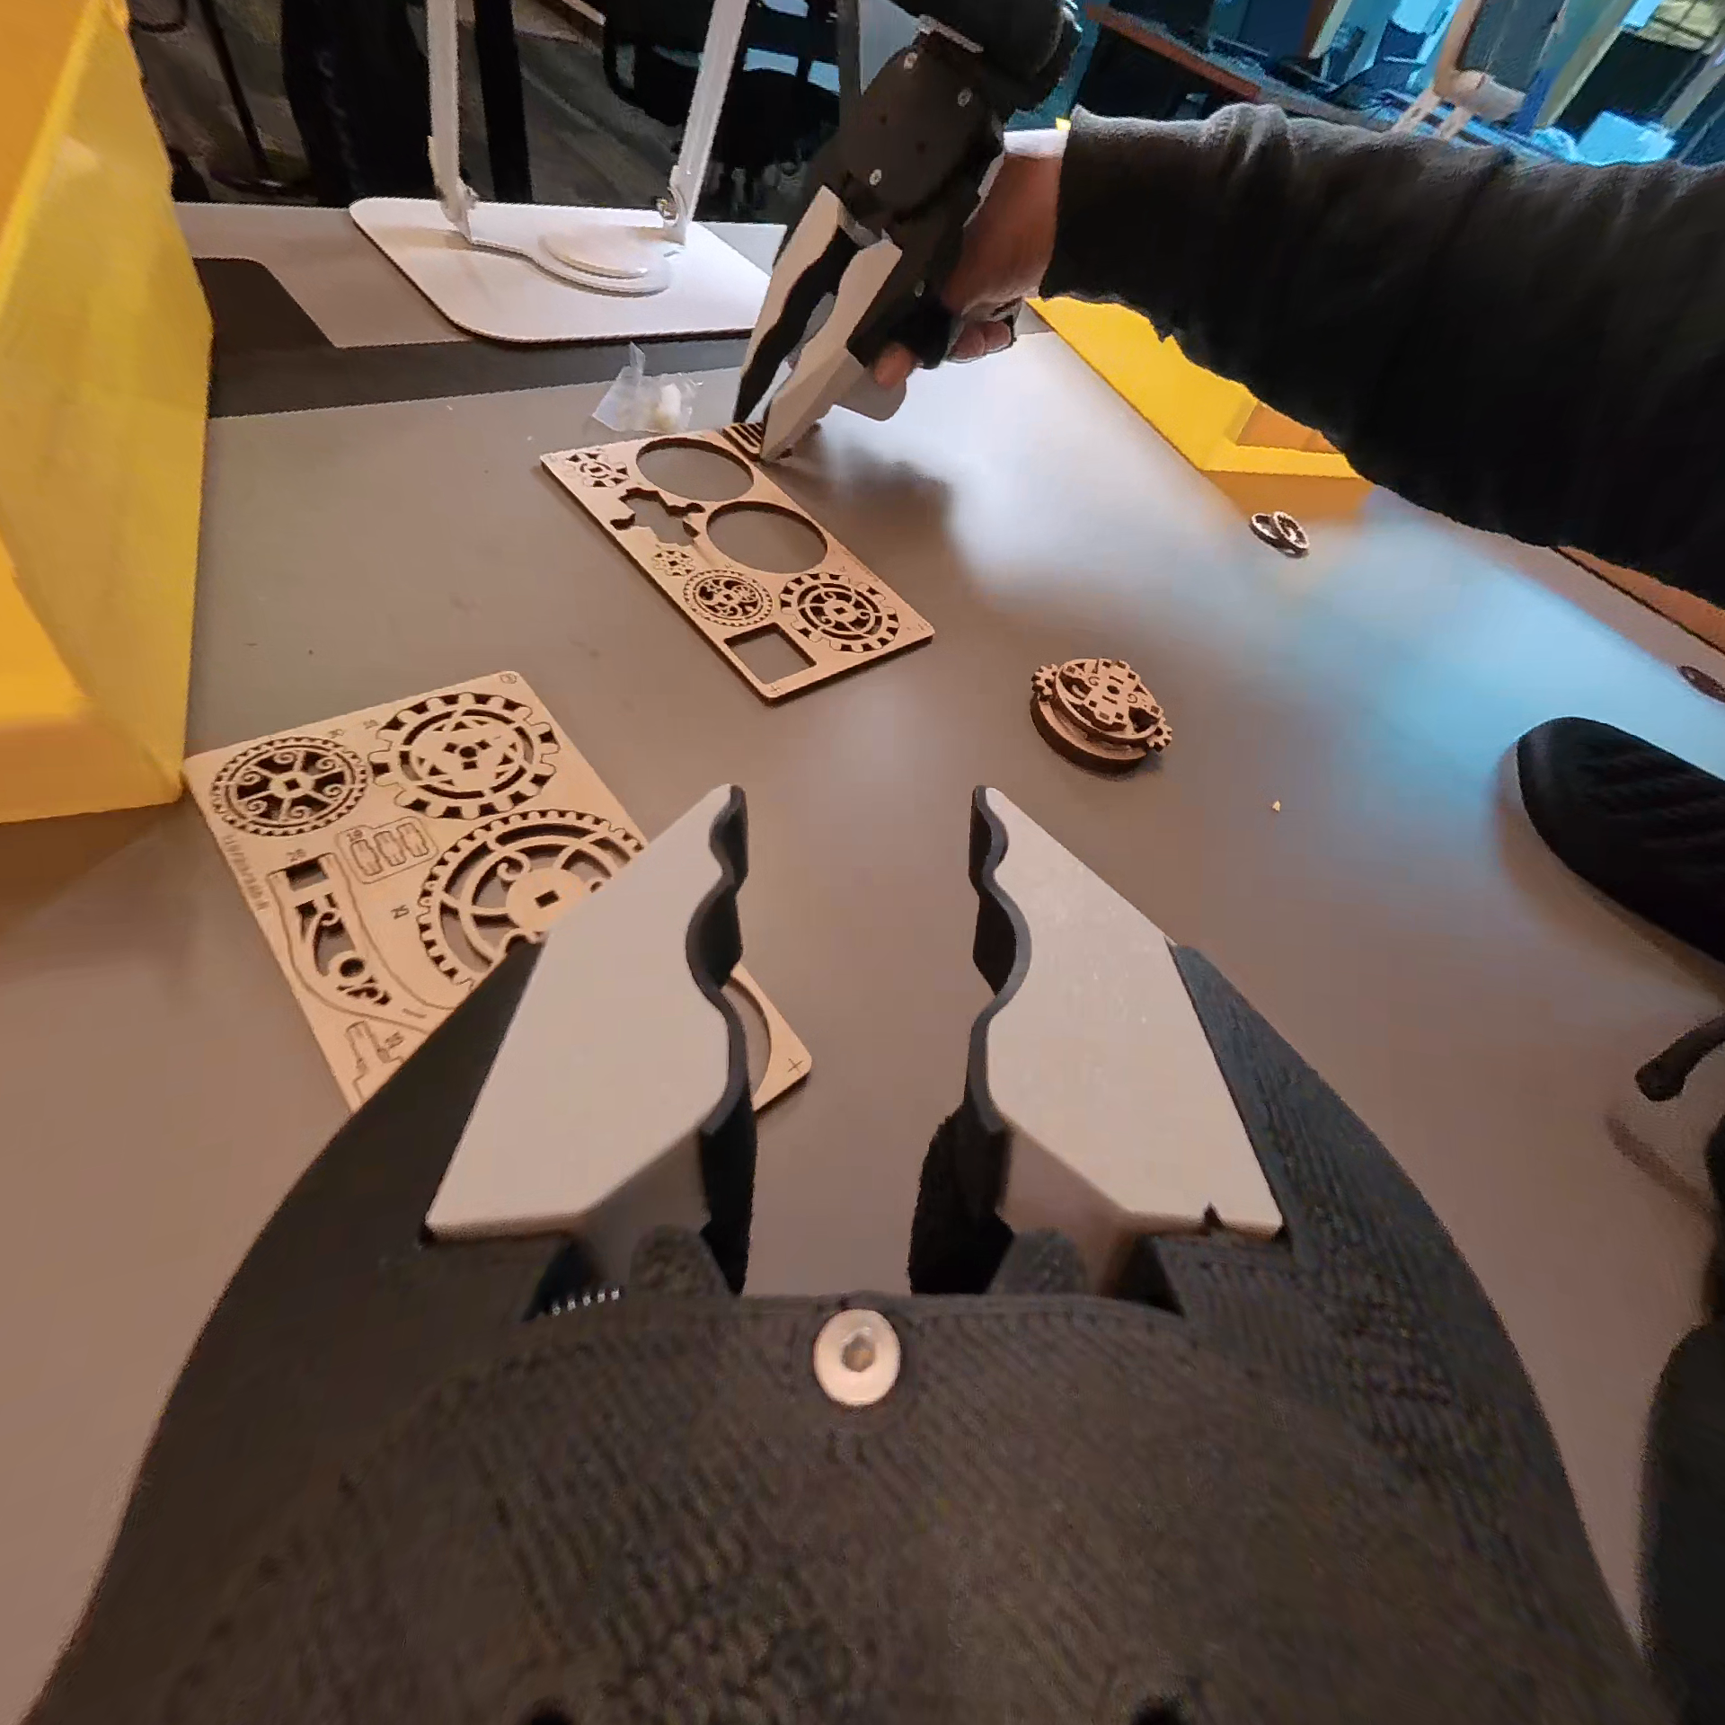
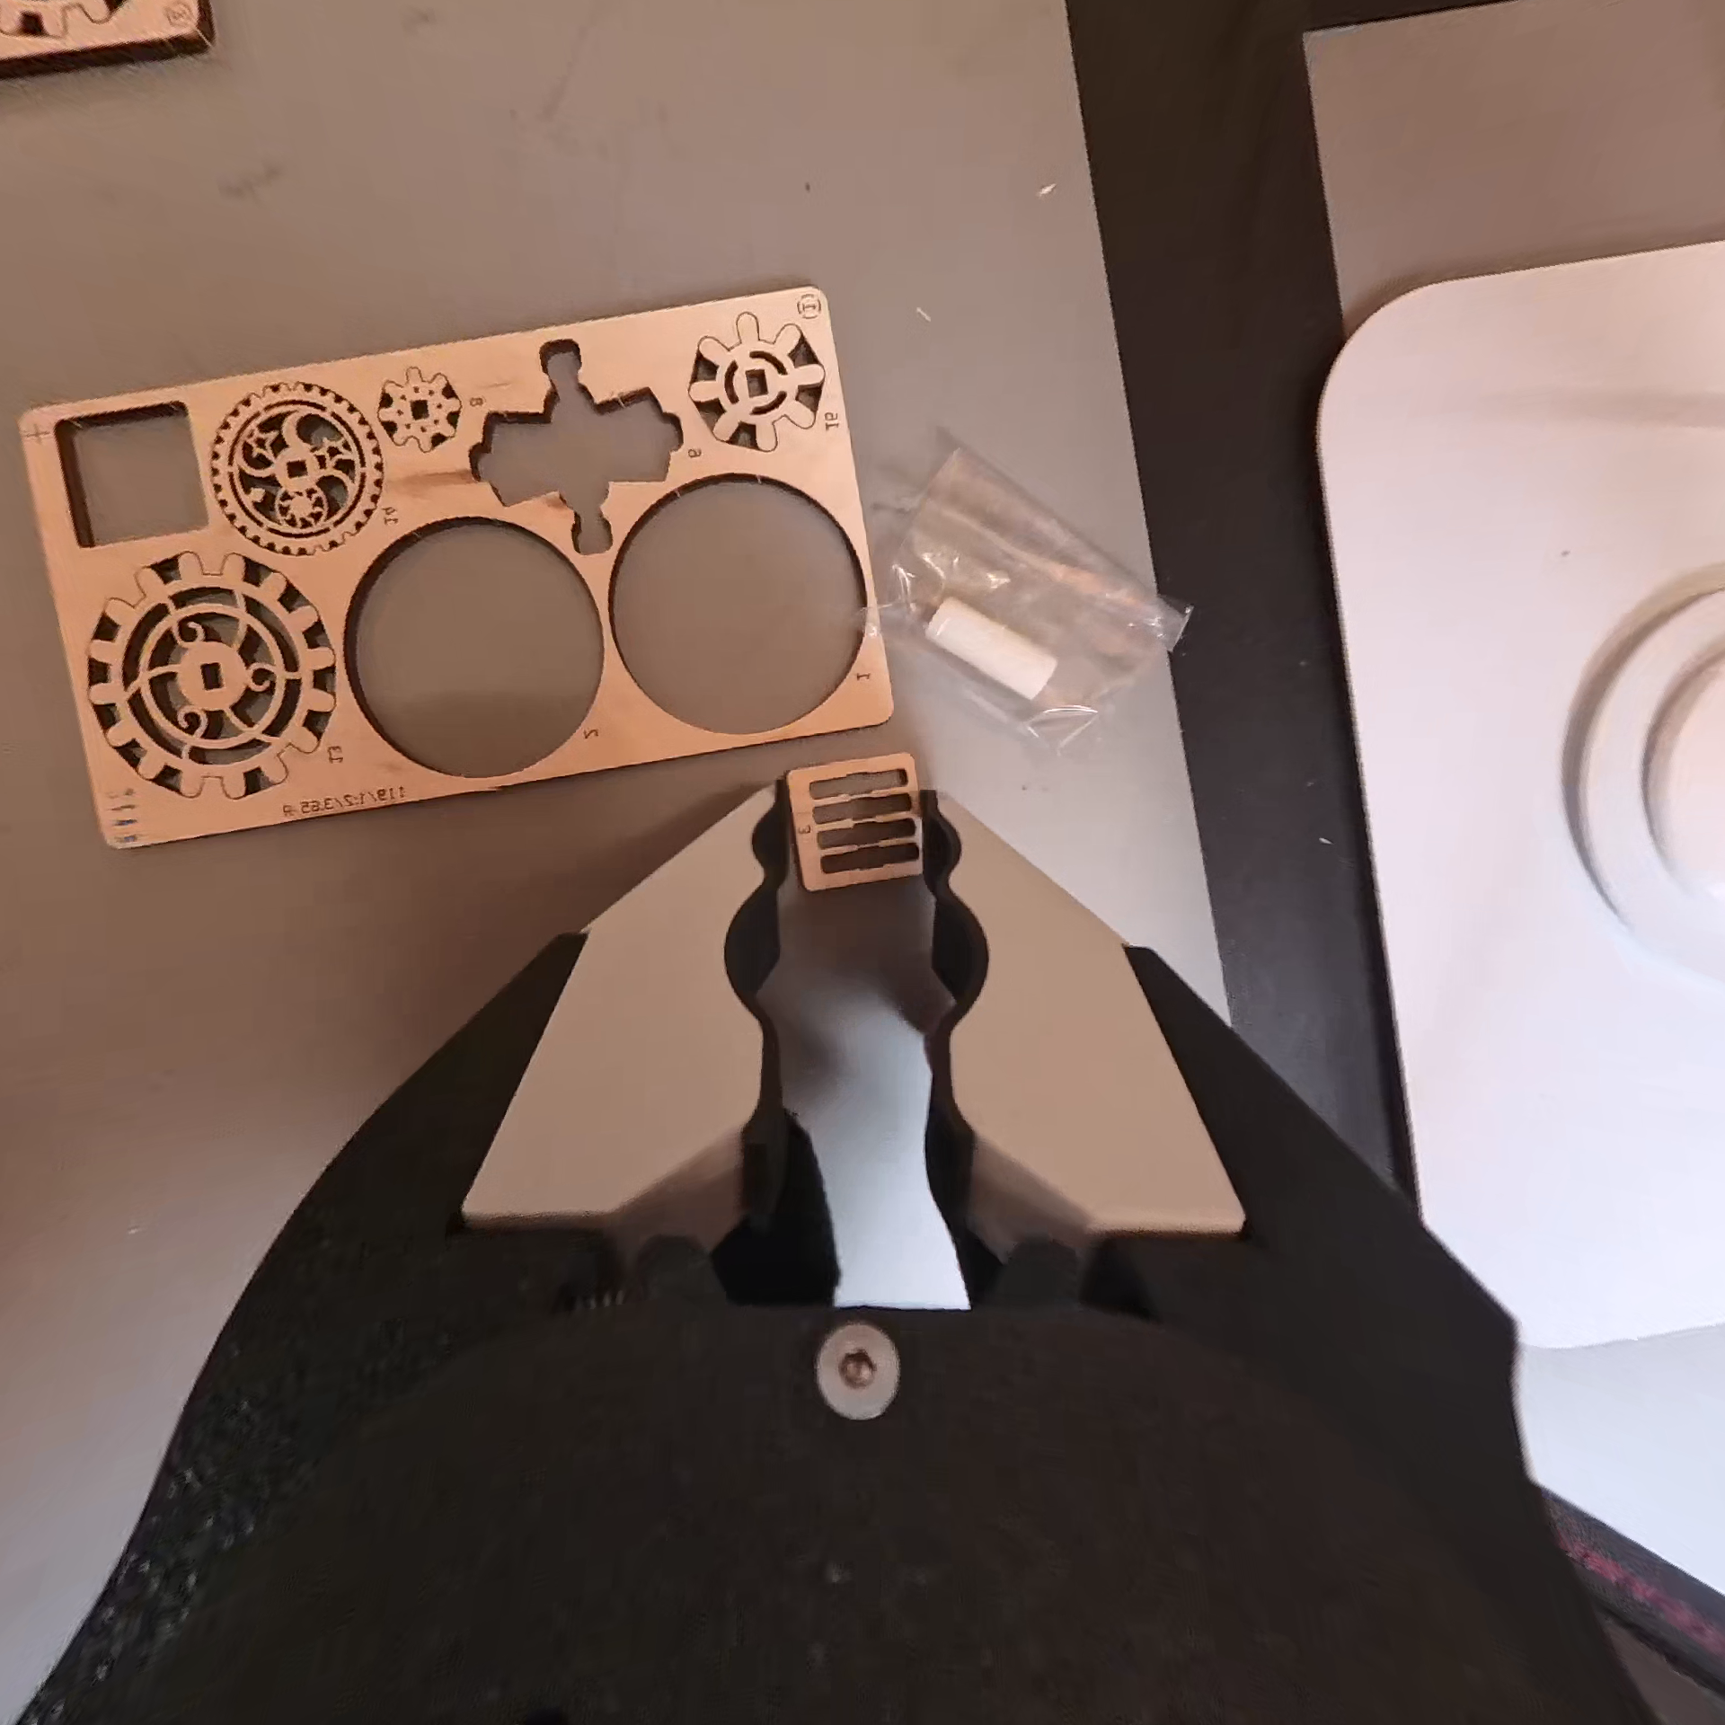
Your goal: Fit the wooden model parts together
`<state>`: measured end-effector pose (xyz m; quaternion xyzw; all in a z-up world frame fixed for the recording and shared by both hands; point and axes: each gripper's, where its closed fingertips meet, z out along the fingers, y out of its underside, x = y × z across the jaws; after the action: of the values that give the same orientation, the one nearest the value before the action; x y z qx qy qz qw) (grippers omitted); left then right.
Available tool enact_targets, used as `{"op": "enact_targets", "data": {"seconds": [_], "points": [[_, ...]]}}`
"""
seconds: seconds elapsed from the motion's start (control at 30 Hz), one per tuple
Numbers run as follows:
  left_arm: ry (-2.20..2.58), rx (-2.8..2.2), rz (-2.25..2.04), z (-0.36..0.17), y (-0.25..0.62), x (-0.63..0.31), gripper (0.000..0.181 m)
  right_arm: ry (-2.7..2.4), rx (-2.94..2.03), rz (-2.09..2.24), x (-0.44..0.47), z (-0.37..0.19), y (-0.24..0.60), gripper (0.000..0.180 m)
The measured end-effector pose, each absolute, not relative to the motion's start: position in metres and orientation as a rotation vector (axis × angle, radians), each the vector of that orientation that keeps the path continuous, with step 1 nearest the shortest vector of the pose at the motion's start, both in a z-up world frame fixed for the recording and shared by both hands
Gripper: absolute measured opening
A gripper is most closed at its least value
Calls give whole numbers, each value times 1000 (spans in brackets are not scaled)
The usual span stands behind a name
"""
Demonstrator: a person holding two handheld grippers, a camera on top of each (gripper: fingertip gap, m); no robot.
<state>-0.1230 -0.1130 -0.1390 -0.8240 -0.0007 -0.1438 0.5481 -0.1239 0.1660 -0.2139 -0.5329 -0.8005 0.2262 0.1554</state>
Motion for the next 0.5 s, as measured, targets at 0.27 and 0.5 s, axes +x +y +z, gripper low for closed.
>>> {"op": "enact_targets", "data": {"seconds": [0.27,0.5], "points": [[60,-1960,-284,-149,-109,-117,47,-2232,-1519,675,-103,-212,147,25],[44,-1973,-248,-150,-103,-120,52,-2084,-1534,669,-56,-197,124,25]]}}
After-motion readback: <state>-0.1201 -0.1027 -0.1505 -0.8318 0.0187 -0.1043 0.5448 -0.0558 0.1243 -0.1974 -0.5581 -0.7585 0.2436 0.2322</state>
